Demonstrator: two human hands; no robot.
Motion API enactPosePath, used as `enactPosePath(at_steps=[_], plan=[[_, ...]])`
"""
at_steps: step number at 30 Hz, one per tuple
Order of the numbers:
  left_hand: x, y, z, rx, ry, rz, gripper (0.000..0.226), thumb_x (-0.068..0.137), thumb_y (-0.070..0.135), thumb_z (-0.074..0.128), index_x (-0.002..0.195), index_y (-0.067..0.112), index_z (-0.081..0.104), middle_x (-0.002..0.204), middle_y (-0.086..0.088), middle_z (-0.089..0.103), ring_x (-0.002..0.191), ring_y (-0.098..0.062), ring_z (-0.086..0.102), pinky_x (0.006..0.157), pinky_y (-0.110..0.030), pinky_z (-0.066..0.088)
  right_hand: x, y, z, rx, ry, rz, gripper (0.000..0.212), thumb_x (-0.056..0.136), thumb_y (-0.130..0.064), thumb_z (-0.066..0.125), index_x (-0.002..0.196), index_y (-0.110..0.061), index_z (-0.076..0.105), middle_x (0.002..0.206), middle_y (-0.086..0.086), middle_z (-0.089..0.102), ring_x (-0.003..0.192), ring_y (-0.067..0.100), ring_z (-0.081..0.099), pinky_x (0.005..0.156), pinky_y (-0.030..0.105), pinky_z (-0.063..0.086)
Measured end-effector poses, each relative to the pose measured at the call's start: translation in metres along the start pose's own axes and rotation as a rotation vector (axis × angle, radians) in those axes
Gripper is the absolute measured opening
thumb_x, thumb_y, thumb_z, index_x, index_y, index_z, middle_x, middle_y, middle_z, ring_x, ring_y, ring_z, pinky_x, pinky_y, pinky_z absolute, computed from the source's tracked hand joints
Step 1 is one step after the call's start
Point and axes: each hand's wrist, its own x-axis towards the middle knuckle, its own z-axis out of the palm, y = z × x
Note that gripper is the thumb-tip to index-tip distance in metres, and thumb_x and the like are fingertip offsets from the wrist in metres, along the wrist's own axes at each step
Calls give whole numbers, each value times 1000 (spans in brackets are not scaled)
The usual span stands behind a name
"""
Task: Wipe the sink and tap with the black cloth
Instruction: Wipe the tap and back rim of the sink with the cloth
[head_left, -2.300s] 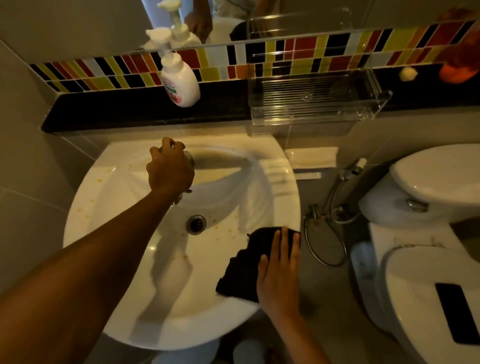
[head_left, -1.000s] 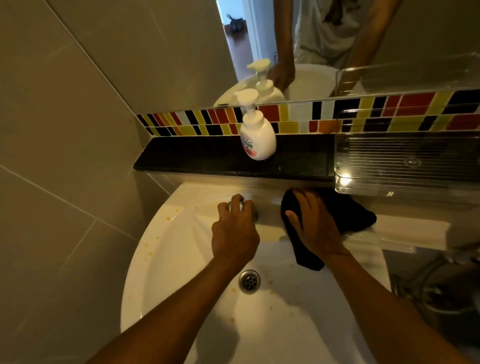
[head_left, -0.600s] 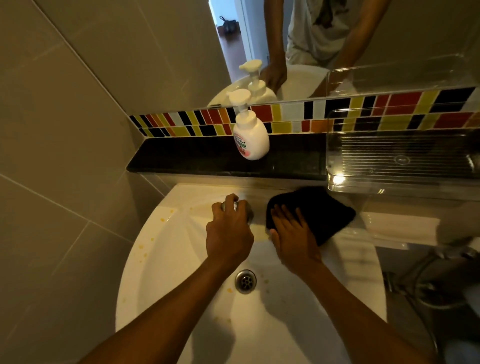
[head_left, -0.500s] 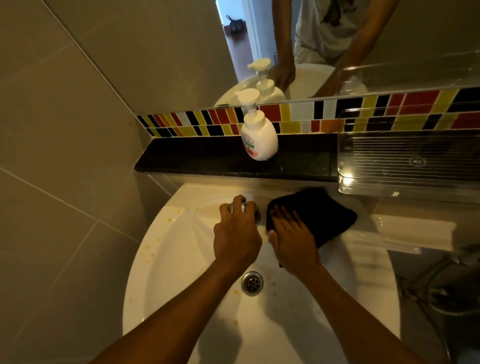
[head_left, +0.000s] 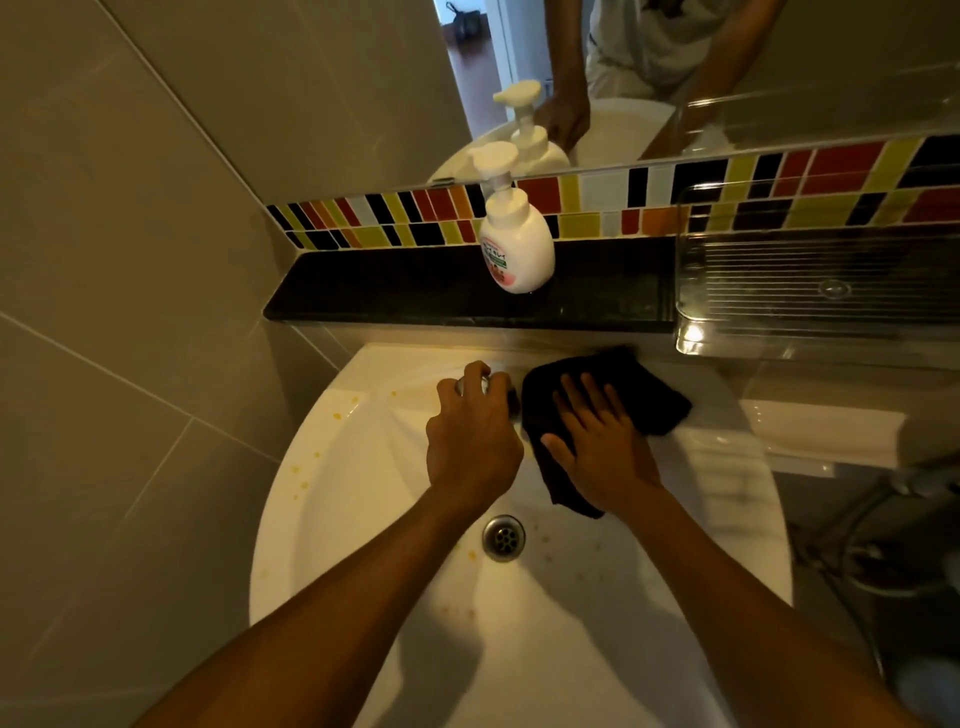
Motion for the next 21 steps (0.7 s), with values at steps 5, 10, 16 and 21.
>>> enactPosePath(at_steps=[5, 10, 16, 21], plan=[[1, -1, 0, -6, -6, 7, 43, 88, 27, 57, 130, 20, 45, 146, -4, 36, 125, -28, 39, 87, -38, 50, -2, -47, 8, 108, 33, 162, 63, 97, -47, 11, 142, -12, 39, 151, 11, 38, 144, 31, 25, 116, 47, 9], [3, -3, 2, 10, 14, 3, 45, 92, 47, 47, 130, 22, 47, 145, -2, 38, 124, -26, 41, 86, -36, 50, -13, -110, 26, 203, 65, 282, 70, 96, -52, 14, 144, -2, 23, 145, 23, 42, 138, 39, 34, 118, 45, 3], [2, -3, 0, 0, -5, 16, 44, 90, 34, 57, 130, 19, 47, 146, -5, 38, 126, -28, 41, 86, -37, 50, -20, -58, 34, 44, 5, 48, 65, 98, -48, 20, 142, -3, 36, 146, 19, 43, 138, 33, 37, 118, 41, 7], [0, 2, -5, -13, -33, -15, 44, 89, 25, 59, 131, 20, 45, 149, -3, 33, 130, -28, 36, 89, -34, 47, -24, -33, 26, -42, 17, 35, 60, 90, -38, 30, 135, -3, 47, 138, 20, 52, 130, 34, 48, 116, 45, 24]])
